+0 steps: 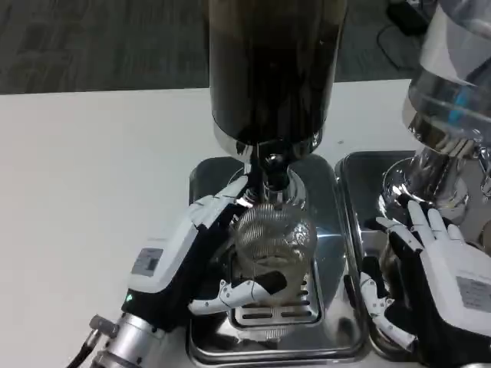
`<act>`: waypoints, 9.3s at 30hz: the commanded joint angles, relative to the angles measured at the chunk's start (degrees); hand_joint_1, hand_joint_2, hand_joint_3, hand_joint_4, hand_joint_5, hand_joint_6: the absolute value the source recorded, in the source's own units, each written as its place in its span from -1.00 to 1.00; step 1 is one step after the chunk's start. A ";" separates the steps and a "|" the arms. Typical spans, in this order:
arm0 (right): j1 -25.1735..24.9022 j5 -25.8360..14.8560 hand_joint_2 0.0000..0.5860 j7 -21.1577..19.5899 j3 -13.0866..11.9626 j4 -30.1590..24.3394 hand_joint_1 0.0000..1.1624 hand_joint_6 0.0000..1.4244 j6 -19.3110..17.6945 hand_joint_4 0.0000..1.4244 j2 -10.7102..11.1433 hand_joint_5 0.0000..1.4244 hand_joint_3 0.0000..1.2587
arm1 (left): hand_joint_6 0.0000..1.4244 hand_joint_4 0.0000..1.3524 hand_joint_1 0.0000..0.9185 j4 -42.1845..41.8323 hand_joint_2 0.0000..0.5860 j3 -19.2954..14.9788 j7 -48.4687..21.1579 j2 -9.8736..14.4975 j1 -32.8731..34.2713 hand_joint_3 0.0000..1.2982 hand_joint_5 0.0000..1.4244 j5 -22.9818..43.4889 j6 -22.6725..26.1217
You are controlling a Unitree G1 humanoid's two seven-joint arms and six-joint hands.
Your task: Grasp the cup under the faucet to collect the drink, then remove the cup.
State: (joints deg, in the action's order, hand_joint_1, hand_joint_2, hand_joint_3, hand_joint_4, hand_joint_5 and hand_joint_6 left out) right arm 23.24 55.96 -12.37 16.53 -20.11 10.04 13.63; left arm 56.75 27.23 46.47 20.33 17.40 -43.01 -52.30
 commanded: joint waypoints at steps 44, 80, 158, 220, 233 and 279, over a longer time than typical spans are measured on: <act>-0.28 3.97 0.87 2.17 -1.06 1.17 -0.40 -1.00 -6.59 -1.00 11.02 -1.00 -0.94 | -1.00 -1.00 -1.00 -39.49 -0.57 -24.98 -26.51 11.50 -23.63 -1.00 -1.00 21.75 -1.80; -1.62 3.39 0.87 4.30 -0.75 2.30 -0.47 -1.00 -4.77 -1.00 8.05 -1.00 -0.96 | -0.83 -1.00 -1.00 -54.30 -0.41 -22.82 -76.92 7.88 -18.93 -0.88 -0.76 63.70 10.46; -2.10 -33.65 0.26 13.78 -9.65 4.18 -0.24 -1.00 -15.82 -1.00 4.11 -1.00 -1.00 | -0.90 -1.00 -1.00 -64.13 -0.23 -22.29 -89.31 11.52 -14.08 -0.70 -0.75 52.11 19.07; -14.58 -41.13 -0.49 27.77 -5.92 10.39 0.16 -1.00 -11.19 -1.00 5.04 -1.00 -1.00 | -1.00 -1.00 -1.00 -66.94 -0.22 -34.28 -73.86 8.56 -23.05 -0.76 -0.85 46.59 20.62; -14.32 -42.22 -0.51 27.03 -4.94 10.92 0.23 -1.00 -11.82 -1.00 2.90 -1.00 -1.00 | -1.00 -1.00 -1.00 -63.62 -0.15 -43.03 -57.04 0.70 -35.86 -0.80 -0.88 33.44 17.49; -14.91 -41.60 -0.62 15.74 -2.04 25.46 0.47 -0.42 -26.59 -0.81 -7.03 -0.63 -1.00 | -1.00 -1.00 -1.00 -49.28 -0.14 -42.89 -51.57 5.16 -41.56 -0.71 -0.83 30.83 14.96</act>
State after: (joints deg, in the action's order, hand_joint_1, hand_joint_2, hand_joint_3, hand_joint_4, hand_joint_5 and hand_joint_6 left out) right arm 8.56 14.31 3.67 14.07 4.55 -15.42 7.11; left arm 8.29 -15.15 -5.46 24.64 -23.83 -12.04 -37.83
